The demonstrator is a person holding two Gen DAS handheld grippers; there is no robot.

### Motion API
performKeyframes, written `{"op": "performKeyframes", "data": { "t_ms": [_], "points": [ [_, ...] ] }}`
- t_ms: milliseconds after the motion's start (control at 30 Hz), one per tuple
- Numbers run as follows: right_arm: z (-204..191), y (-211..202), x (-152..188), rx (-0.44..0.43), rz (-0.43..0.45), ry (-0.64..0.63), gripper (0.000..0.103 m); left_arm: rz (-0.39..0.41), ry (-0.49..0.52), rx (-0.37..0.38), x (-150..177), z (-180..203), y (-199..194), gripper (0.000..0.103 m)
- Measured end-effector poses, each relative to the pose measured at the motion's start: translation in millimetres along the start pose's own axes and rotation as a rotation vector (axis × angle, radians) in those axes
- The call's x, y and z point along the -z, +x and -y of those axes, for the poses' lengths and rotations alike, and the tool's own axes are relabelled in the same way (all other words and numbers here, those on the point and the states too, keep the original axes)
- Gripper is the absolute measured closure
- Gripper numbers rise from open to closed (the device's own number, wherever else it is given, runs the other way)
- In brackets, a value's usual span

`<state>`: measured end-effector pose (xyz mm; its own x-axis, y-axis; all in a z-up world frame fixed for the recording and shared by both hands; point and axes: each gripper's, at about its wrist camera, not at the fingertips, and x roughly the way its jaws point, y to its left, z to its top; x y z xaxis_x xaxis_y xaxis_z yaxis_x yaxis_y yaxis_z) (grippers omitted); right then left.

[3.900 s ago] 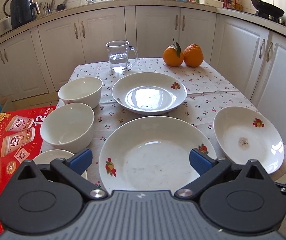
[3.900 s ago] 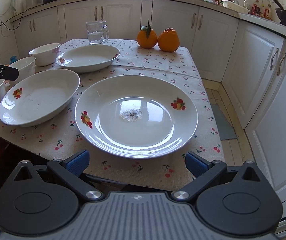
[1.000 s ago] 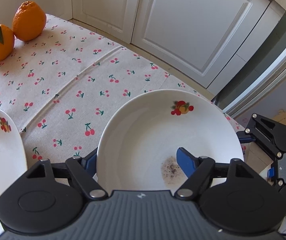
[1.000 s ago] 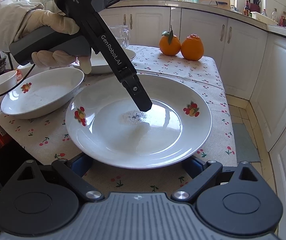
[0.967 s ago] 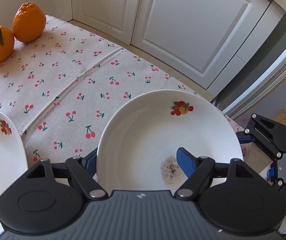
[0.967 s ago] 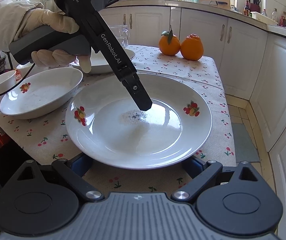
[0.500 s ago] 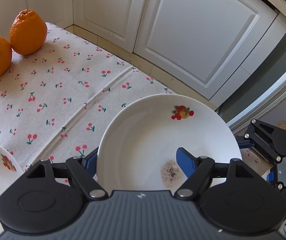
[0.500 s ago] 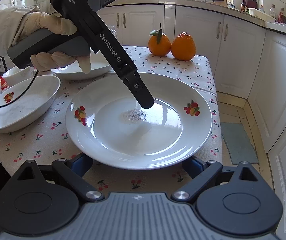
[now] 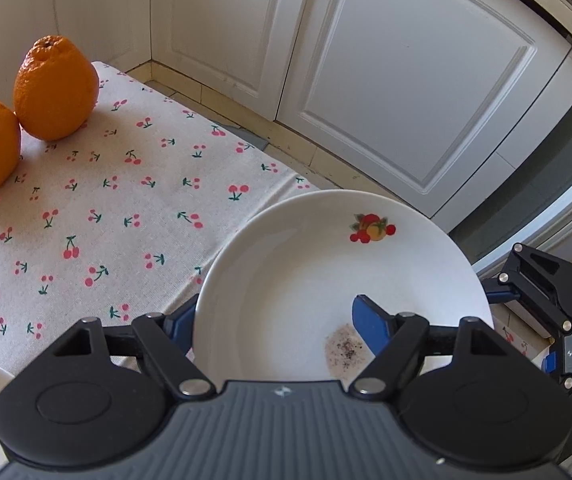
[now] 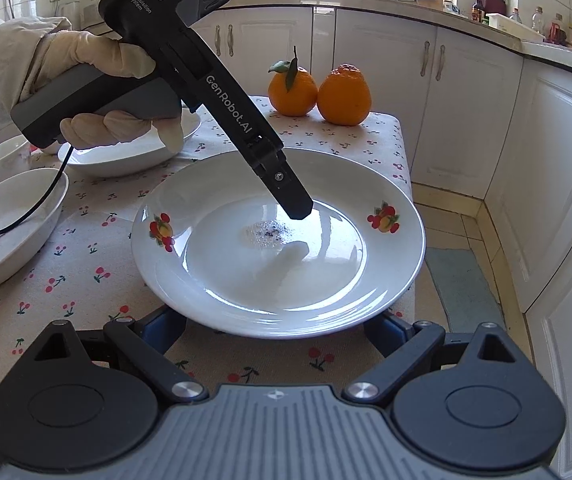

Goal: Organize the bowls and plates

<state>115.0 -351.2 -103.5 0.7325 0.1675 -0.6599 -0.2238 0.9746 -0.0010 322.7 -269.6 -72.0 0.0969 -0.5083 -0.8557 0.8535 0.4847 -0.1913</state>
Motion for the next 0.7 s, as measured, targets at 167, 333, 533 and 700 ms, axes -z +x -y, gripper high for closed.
{"op": "performKeyframes", "data": {
  "t_ms": [167, 333, 533, 700],
  "points": [
    [3.3, 2.4, -2.1, -0.001, 0.005, 0.01, 0.005, 0.003, -0.007, -0.007, -2.4, -4.3, 3.4, 0.026],
    [6.5, 7.3, -5.2, 0.003, 0.0, 0.02, 0.005, 0.01, -0.012, -0.008, -5.6, -6.9, 5.7, 0.026],
    [7.2, 10.7, -6.4, 0.008, -0.001, 0.027, 0.005, 0.012, -0.002, -0.014, -6.4, -7.1, 8.0, 0.026],
    [8.1, 12.9, -7.1, 0.011, 0.002, 0.036, 0.005, 0.019, -0.009, -0.021, -6.2, -8.5, 7.3, 0.027]
  ]
}}
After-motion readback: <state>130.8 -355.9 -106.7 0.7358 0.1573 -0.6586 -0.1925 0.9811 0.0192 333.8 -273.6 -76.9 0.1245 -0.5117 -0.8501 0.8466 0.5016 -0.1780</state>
